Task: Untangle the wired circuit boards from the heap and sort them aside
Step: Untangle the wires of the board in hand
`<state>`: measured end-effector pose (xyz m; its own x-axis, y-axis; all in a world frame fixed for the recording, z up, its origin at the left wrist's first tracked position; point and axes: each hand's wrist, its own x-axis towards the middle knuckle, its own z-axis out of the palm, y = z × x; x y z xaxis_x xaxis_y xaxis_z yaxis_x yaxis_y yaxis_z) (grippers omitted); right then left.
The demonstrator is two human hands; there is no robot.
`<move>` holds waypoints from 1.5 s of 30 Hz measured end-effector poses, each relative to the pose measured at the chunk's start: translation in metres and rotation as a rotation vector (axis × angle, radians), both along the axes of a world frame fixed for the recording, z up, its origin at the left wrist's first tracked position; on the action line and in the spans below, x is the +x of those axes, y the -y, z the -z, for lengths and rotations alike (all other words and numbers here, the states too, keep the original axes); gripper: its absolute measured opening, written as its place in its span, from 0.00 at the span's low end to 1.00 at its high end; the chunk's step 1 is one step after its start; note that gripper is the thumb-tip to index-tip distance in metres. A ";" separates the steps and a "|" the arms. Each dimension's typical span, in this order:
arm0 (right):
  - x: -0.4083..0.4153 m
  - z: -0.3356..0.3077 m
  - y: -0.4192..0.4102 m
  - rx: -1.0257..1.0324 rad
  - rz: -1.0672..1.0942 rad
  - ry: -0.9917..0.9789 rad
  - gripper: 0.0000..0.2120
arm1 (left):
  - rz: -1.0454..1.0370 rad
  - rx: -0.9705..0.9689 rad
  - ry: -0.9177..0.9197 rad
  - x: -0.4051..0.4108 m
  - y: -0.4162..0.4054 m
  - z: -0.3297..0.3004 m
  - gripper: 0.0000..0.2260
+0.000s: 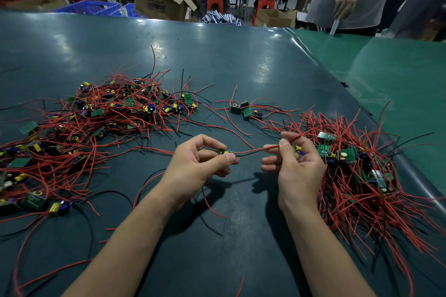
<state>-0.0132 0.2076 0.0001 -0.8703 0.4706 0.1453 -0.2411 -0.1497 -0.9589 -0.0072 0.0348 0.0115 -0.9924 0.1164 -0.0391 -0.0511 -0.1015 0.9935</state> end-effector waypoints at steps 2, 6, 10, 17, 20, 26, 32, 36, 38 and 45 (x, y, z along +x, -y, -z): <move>0.000 0.000 -0.001 0.018 0.039 -0.004 0.07 | 0.018 -0.003 -0.001 0.001 -0.001 -0.002 0.13; -0.002 0.001 -0.002 -0.050 0.046 -0.007 0.07 | 0.053 0.001 -0.001 0.003 -0.002 -0.003 0.16; -0.004 0.001 -0.004 -0.188 0.001 0.022 0.09 | 0.078 -0.004 0.001 0.003 -0.001 -0.003 0.17; -0.003 -0.004 -0.003 -0.292 -0.219 0.193 0.12 | -0.009 0.068 -0.023 -0.001 0.005 0.001 0.16; 0.004 -0.003 0.006 -0.167 -0.502 0.333 0.18 | 0.010 0.086 -0.010 -0.001 0.008 0.002 0.15; 0.009 0.001 0.010 -0.103 -0.571 0.303 0.08 | 0.102 -0.024 0.062 0.003 0.005 0.000 0.18; -0.002 -0.004 -0.011 -0.166 -0.254 0.230 0.10 | 0.063 -0.047 0.030 0.004 0.010 -0.006 0.18; -0.003 -0.005 -0.013 -0.179 -0.120 0.149 0.11 | 0.117 -0.052 0.018 0.006 0.007 -0.007 0.18; -0.002 -0.006 -0.012 -0.202 -0.094 0.118 0.12 | 0.142 -0.046 0.013 0.006 0.006 -0.007 0.18; -0.001 -0.010 -0.008 -0.344 -0.135 0.085 0.18 | 0.217 -0.265 -0.074 0.006 0.002 0.007 0.10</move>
<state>-0.0142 0.2155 0.0096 -0.9298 0.3599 -0.0769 -0.1187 -0.4910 -0.8630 -0.0008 0.0331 0.0050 -0.9471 0.3201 -0.0253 0.0298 0.1661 0.9857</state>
